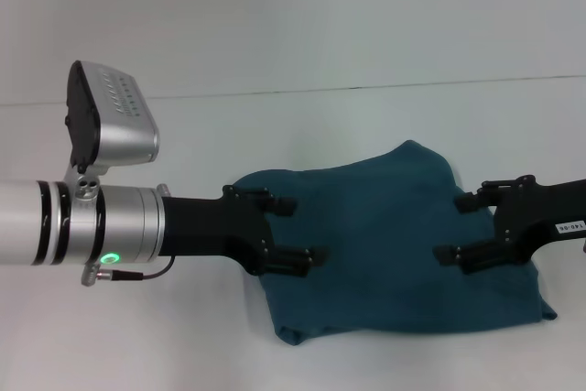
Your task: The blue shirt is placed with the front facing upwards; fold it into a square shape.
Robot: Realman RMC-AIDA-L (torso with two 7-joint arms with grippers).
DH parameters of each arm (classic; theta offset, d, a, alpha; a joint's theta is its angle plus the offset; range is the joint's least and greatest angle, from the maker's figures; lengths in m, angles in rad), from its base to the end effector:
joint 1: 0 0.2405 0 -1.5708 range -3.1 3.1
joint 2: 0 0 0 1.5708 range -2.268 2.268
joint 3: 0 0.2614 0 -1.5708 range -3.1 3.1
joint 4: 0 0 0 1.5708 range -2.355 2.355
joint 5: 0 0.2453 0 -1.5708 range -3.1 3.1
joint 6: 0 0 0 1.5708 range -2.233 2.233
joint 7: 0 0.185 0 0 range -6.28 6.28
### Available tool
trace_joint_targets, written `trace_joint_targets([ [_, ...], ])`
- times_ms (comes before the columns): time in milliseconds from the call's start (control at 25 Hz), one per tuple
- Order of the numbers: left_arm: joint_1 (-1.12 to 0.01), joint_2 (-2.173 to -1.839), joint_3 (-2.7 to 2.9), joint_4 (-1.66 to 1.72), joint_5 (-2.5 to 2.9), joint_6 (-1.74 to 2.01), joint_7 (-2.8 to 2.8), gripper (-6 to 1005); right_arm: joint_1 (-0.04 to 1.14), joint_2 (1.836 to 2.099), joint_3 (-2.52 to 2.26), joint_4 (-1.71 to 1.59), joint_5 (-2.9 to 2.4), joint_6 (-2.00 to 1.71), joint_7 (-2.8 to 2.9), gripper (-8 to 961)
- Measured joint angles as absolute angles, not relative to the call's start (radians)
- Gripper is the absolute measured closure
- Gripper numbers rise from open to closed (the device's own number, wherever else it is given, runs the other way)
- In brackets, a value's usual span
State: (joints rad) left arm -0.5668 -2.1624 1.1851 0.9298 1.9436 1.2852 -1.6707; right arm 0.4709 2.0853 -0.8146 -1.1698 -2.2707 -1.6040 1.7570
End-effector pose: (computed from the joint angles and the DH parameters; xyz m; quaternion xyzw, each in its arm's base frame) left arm -0.1744 0.4041 -0.0981 -0.9702 -0.1575 -0.1516 0.1046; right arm 0.2661 0.3861 0.0262 -0.9583 0.2249 0.0520 0.1685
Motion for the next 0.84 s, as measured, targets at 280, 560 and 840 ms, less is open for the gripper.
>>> trace_joint_targets([
  [280, -0.574, -2.16, 1.186, 0.929, 1.944, 1.284, -1.672, 158, 0.472, 2.085, -0.817, -1.165, -2.271, -1.594, 1.757, 6],
  [560, -0.575, -2.161, 1.187, 0.929, 1.944, 1.277, -1.671, 158, 0.472, 2.086, -0.824, -1.162, -2.272, -1.582, 1.758, 6],
  [840, -0.575, -2.161, 1.187, 0.93, 1.954, 1.275, -1.672, 158, 0.473, 2.086, -0.826, -1.162, -2.272, -1.573, 1.758, 6],
])
